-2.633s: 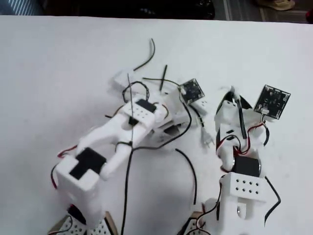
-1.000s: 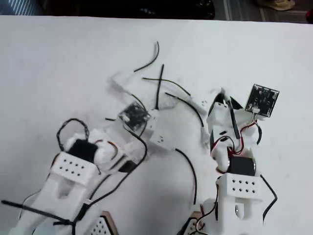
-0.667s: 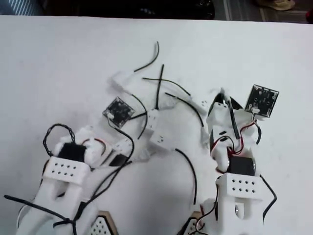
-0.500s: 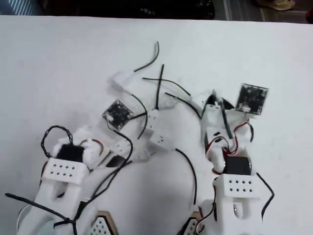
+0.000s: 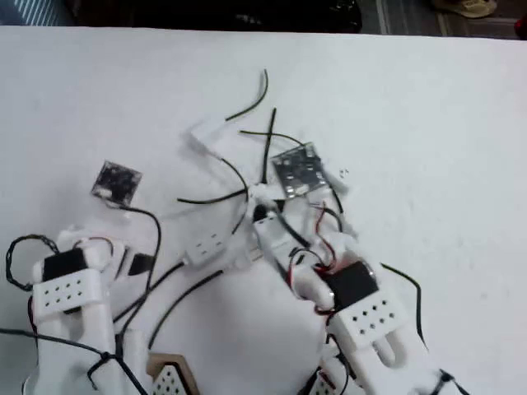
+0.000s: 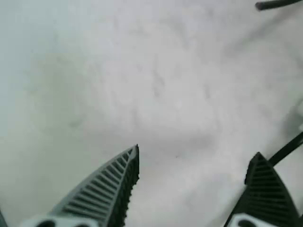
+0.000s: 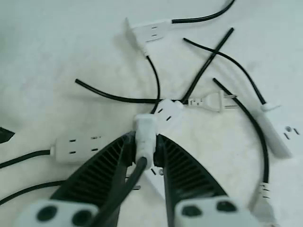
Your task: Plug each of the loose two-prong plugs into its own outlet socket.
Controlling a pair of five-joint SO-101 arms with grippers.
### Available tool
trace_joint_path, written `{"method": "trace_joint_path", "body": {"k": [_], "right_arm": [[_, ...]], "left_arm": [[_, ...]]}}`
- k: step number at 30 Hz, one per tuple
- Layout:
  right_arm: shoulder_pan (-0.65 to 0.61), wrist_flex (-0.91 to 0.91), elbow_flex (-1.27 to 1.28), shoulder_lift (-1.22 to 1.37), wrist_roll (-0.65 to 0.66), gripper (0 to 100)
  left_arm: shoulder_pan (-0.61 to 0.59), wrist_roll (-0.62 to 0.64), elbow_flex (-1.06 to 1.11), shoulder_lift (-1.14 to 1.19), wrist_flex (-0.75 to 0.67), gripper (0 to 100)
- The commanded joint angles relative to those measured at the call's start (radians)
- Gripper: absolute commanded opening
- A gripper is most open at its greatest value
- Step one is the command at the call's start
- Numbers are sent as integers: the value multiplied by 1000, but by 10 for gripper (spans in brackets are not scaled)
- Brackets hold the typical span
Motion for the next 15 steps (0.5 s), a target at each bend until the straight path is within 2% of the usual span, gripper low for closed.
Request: {"method": "trace_joint_path", "body": {"k": [1, 7, 15], "right_arm": [[-68, 10, -109, 143, 9, 17], [-151, 12, -249, 427, 8, 17], [-231, 5, -315, 610, 8, 17]], "left_arm": [[-22, 52, 41, -25, -81, 347], [-50, 58, 48, -25, -97, 347], [-51, 58, 49, -24, -100, 347]]}}
